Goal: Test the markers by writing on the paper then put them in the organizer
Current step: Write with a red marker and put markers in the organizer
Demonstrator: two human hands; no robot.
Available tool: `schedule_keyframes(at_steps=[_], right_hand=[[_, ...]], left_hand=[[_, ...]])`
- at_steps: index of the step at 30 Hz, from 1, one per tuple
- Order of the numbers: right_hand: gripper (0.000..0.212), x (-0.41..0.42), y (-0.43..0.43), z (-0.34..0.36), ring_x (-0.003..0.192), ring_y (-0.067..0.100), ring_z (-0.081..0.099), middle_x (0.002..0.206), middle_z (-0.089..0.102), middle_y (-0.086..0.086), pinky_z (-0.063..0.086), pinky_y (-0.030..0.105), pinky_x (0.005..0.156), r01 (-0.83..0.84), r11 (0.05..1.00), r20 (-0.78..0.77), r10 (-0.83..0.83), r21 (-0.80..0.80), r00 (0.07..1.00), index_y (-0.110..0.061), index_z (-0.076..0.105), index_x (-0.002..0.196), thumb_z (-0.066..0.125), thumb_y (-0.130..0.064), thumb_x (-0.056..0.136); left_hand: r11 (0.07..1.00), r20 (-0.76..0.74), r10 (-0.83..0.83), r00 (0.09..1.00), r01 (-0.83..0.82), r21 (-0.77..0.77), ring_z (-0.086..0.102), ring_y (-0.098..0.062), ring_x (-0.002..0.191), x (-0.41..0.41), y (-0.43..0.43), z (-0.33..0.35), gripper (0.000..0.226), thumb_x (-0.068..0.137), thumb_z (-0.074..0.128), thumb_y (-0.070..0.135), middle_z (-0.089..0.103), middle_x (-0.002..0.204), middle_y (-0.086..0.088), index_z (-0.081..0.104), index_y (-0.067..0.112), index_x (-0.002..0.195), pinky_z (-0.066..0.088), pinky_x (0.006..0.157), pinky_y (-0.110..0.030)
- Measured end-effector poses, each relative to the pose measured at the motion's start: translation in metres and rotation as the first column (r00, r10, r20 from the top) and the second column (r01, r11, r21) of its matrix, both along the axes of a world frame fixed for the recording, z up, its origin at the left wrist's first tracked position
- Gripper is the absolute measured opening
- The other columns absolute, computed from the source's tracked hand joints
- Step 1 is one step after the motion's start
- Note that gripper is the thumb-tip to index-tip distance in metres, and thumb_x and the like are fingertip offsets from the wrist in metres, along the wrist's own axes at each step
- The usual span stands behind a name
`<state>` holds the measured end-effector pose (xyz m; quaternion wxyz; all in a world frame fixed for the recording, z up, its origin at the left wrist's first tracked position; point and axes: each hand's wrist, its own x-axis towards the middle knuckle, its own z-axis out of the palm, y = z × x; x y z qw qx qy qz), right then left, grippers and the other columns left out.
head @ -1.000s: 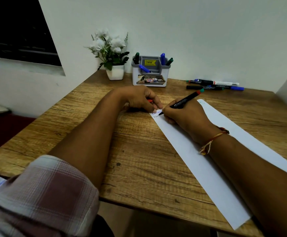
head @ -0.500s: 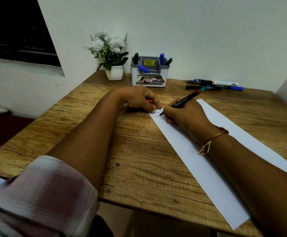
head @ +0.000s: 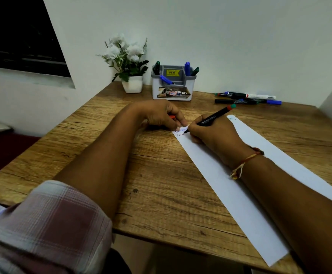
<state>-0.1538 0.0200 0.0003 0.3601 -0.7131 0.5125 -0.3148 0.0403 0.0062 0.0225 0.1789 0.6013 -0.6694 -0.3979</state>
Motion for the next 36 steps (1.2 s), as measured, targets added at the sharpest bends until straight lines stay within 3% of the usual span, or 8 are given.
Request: schedule_keyframes(at_steps=[4, 8, 12, 17, 22, 27, 31, 36], right_hand=[[0.021, -0.0002, -0.0006, -0.0007, 0.062, 0.006, 0.062, 0.064, 0.071, 0.002, 0.05, 0.032, 0.069, 0.015, 1.0, 0.002, -0.015, 0.008, 1.0, -0.011, 0.073, 0.073, 0.07, -0.027, 0.086], [0.017, 0.0002, -0.0022, -0.0018, 0.069, 0.01, 0.065, 0.071, 0.074, 0.006, 0.055, 0.037, 0.077, 0.018, 1.0, 0.006, -0.018, 0.007, 1.0, -0.011, 0.074, 0.082, 0.07, -0.026, 0.086], [0.026, 0.0009, -0.0019, -0.001, 0.07, 0.012, 0.065, 0.072, 0.074, 0.008, 0.056, 0.043, 0.083, 0.03, 1.0, -0.021, -0.03, 0.002, 0.999, -0.006, 0.076, 0.083, 0.07, -0.03, 0.089], [0.024, 0.0, -0.0017, -0.0005, 0.065, 0.009, 0.062, 0.06, 0.069, -0.001, 0.054, 0.04, 0.075, 0.034, 0.999, -0.001, -0.034, 0.001, 0.999, -0.008, 0.074, 0.079, 0.072, -0.031, 0.087], [0.021, -0.0003, -0.0016, -0.0006, 0.069, 0.011, 0.064, 0.063, 0.07, 0.0, 0.056, 0.043, 0.081, 0.034, 0.999, 0.017, -0.035, 0.006, 0.999, -0.01, 0.074, 0.079, 0.071, -0.03, 0.086], [0.021, -0.0004, -0.0013, 0.0004, 0.072, 0.011, 0.064, 0.068, 0.071, 0.001, 0.053, 0.039, 0.077, 0.033, 0.999, -0.008, -0.033, 0.001, 0.999, -0.012, 0.074, 0.079, 0.071, -0.03, 0.088], [0.024, -0.0016, -0.0012, 0.0, 0.074, 0.013, 0.066, 0.066, 0.072, 0.001, 0.055, 0.043, 0.081, 0.045, 0.999, -0.016, -0.045, -0.009, 0.999, -0.017, 0.071, 0.07, 0.069, -0.032, 0.088], [0.024, -0.001, -0.0002, 0.0018, 0.074, 0.015, 0.065, 0.068, 0.071, 0.002, 0.05, 0.036, 0.074, 0.05, 0.999, -0.03, -0.051, -0.017, 0.998, -0.018, 0.068, 0.067, 0.067, -0.027, 0.089]], left_hand=[[1.0, 0.017, 0.002, 1.0, -0.002, -0.008, 0.063, -0.024, 0.113, 0.0002, -0.0001, 0.0003, 0.029, 0.085, 0.071, 0.001, 0.072, 0.11, -0.001, 0.074, 0.022, 0.104, 0.05, 0.103, -0.04], [1.0, -0.001, 0.003, 1.0, -0.003, 0.003, 0.063, -0.019, 0.102, -0.0003, 0.0007, 0.0003, 0.029, 0.085, 0.069, -0.002, 0.072, 0.101, 0.001, 0.073, 0.02, 0.104, 0.052, 0.098, -0.034], [1.0, 0.002, 0.002, 1.0, -0.002, 0.006, 0.063, -0.018, 0.101, -0.0001, 0.0009, 0.0007, 0.028, 0.085, 0.069, -0.001, 0.072, 0.105, -0.003, 0.073, 0.019, 0.105, 0.051, 0.098, -0.035], [1.0, -0.021, 0.016, 1.0, -0.016, 0.0, 0.063, -0.016, 0.102, -0.0004, 0.0015, -0.0003, 0.029, 0.085, 0.069, -0.004, 0.072, 0.109, -0.005, 0.073, 0.018, 0.104, 0.052, 0.098, -0.033], [1.0, 0.006, -0.005, 1.0, 0.005, 0.002, 0.063, -0.017, 0.104, -0.0009, 0.0028, 0.0022, 0.028, 0.086, 0.068, -0.001, 0.07, 0.116, -0.009, 0.072, 0.019, 0.106, 0.051, 0.1, -0.035], [1.0, -0.014, 0.006, 1.0, -0.006, 0.013, 0.064, -0.013, 0.1, -0.0007, 0.0025, 0.0014, 0.029, 0.086, 0.069, -0.002, 0.072, 0.107, -0.002, 0.072, 0.018, 0.106, 0.053, 0.093, -0.026], [1.0, -0.016, 0.01, 1.0, -0.01, 0.005, 0.064, -0.018, 0.105, -0.0008, 0.0015, 0.0005, 0.029, 0.086, 0.069, -0.001, 0.071, 0.113, -0.006, 0.073, 0.019, 0.106, 0.052, 0.097, -0.031], [1.0, -0.03, 0.001, 1.0, 0.0, 0.02, 0.063, -0.012, 0.096, 0.0001, 0.0003, 0.0001, 0.029, 0.086, 0.068, -0.002, 0.072, 0.107, -0.003, 0.072, 0.017, 0.108, 0.053, 0.091, -0.026]])
